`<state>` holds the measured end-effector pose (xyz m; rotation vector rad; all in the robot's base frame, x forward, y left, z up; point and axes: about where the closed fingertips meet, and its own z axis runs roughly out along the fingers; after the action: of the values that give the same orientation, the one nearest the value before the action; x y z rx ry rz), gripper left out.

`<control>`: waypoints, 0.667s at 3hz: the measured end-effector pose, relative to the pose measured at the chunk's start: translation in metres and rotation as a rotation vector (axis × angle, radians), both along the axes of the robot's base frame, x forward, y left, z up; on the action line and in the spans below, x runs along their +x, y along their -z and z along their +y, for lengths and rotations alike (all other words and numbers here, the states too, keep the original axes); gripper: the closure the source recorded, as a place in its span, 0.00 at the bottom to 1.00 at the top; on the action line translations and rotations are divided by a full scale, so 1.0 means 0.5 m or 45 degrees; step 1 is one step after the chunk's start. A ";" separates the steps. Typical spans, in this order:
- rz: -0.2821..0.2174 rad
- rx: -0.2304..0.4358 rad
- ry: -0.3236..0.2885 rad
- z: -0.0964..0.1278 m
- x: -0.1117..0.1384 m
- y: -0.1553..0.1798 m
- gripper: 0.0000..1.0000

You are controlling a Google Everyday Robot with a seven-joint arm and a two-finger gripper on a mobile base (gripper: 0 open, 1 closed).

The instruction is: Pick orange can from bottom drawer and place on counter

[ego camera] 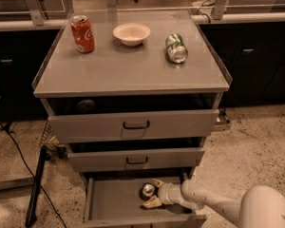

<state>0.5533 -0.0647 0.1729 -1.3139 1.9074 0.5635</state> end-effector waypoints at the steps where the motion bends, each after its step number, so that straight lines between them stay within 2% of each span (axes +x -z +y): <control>1: 0.000 0.000 0.000 0.000 0.000 0.000 0.46; 2: 0.000 0.000 0.000 0.000 0.000 0.000 0.70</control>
Offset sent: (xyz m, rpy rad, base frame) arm 0.0001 0.0001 -0.0002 0.0002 0.0001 -0.0001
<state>0.5534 -0.0645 0.1727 -1.3137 1.9075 0.5639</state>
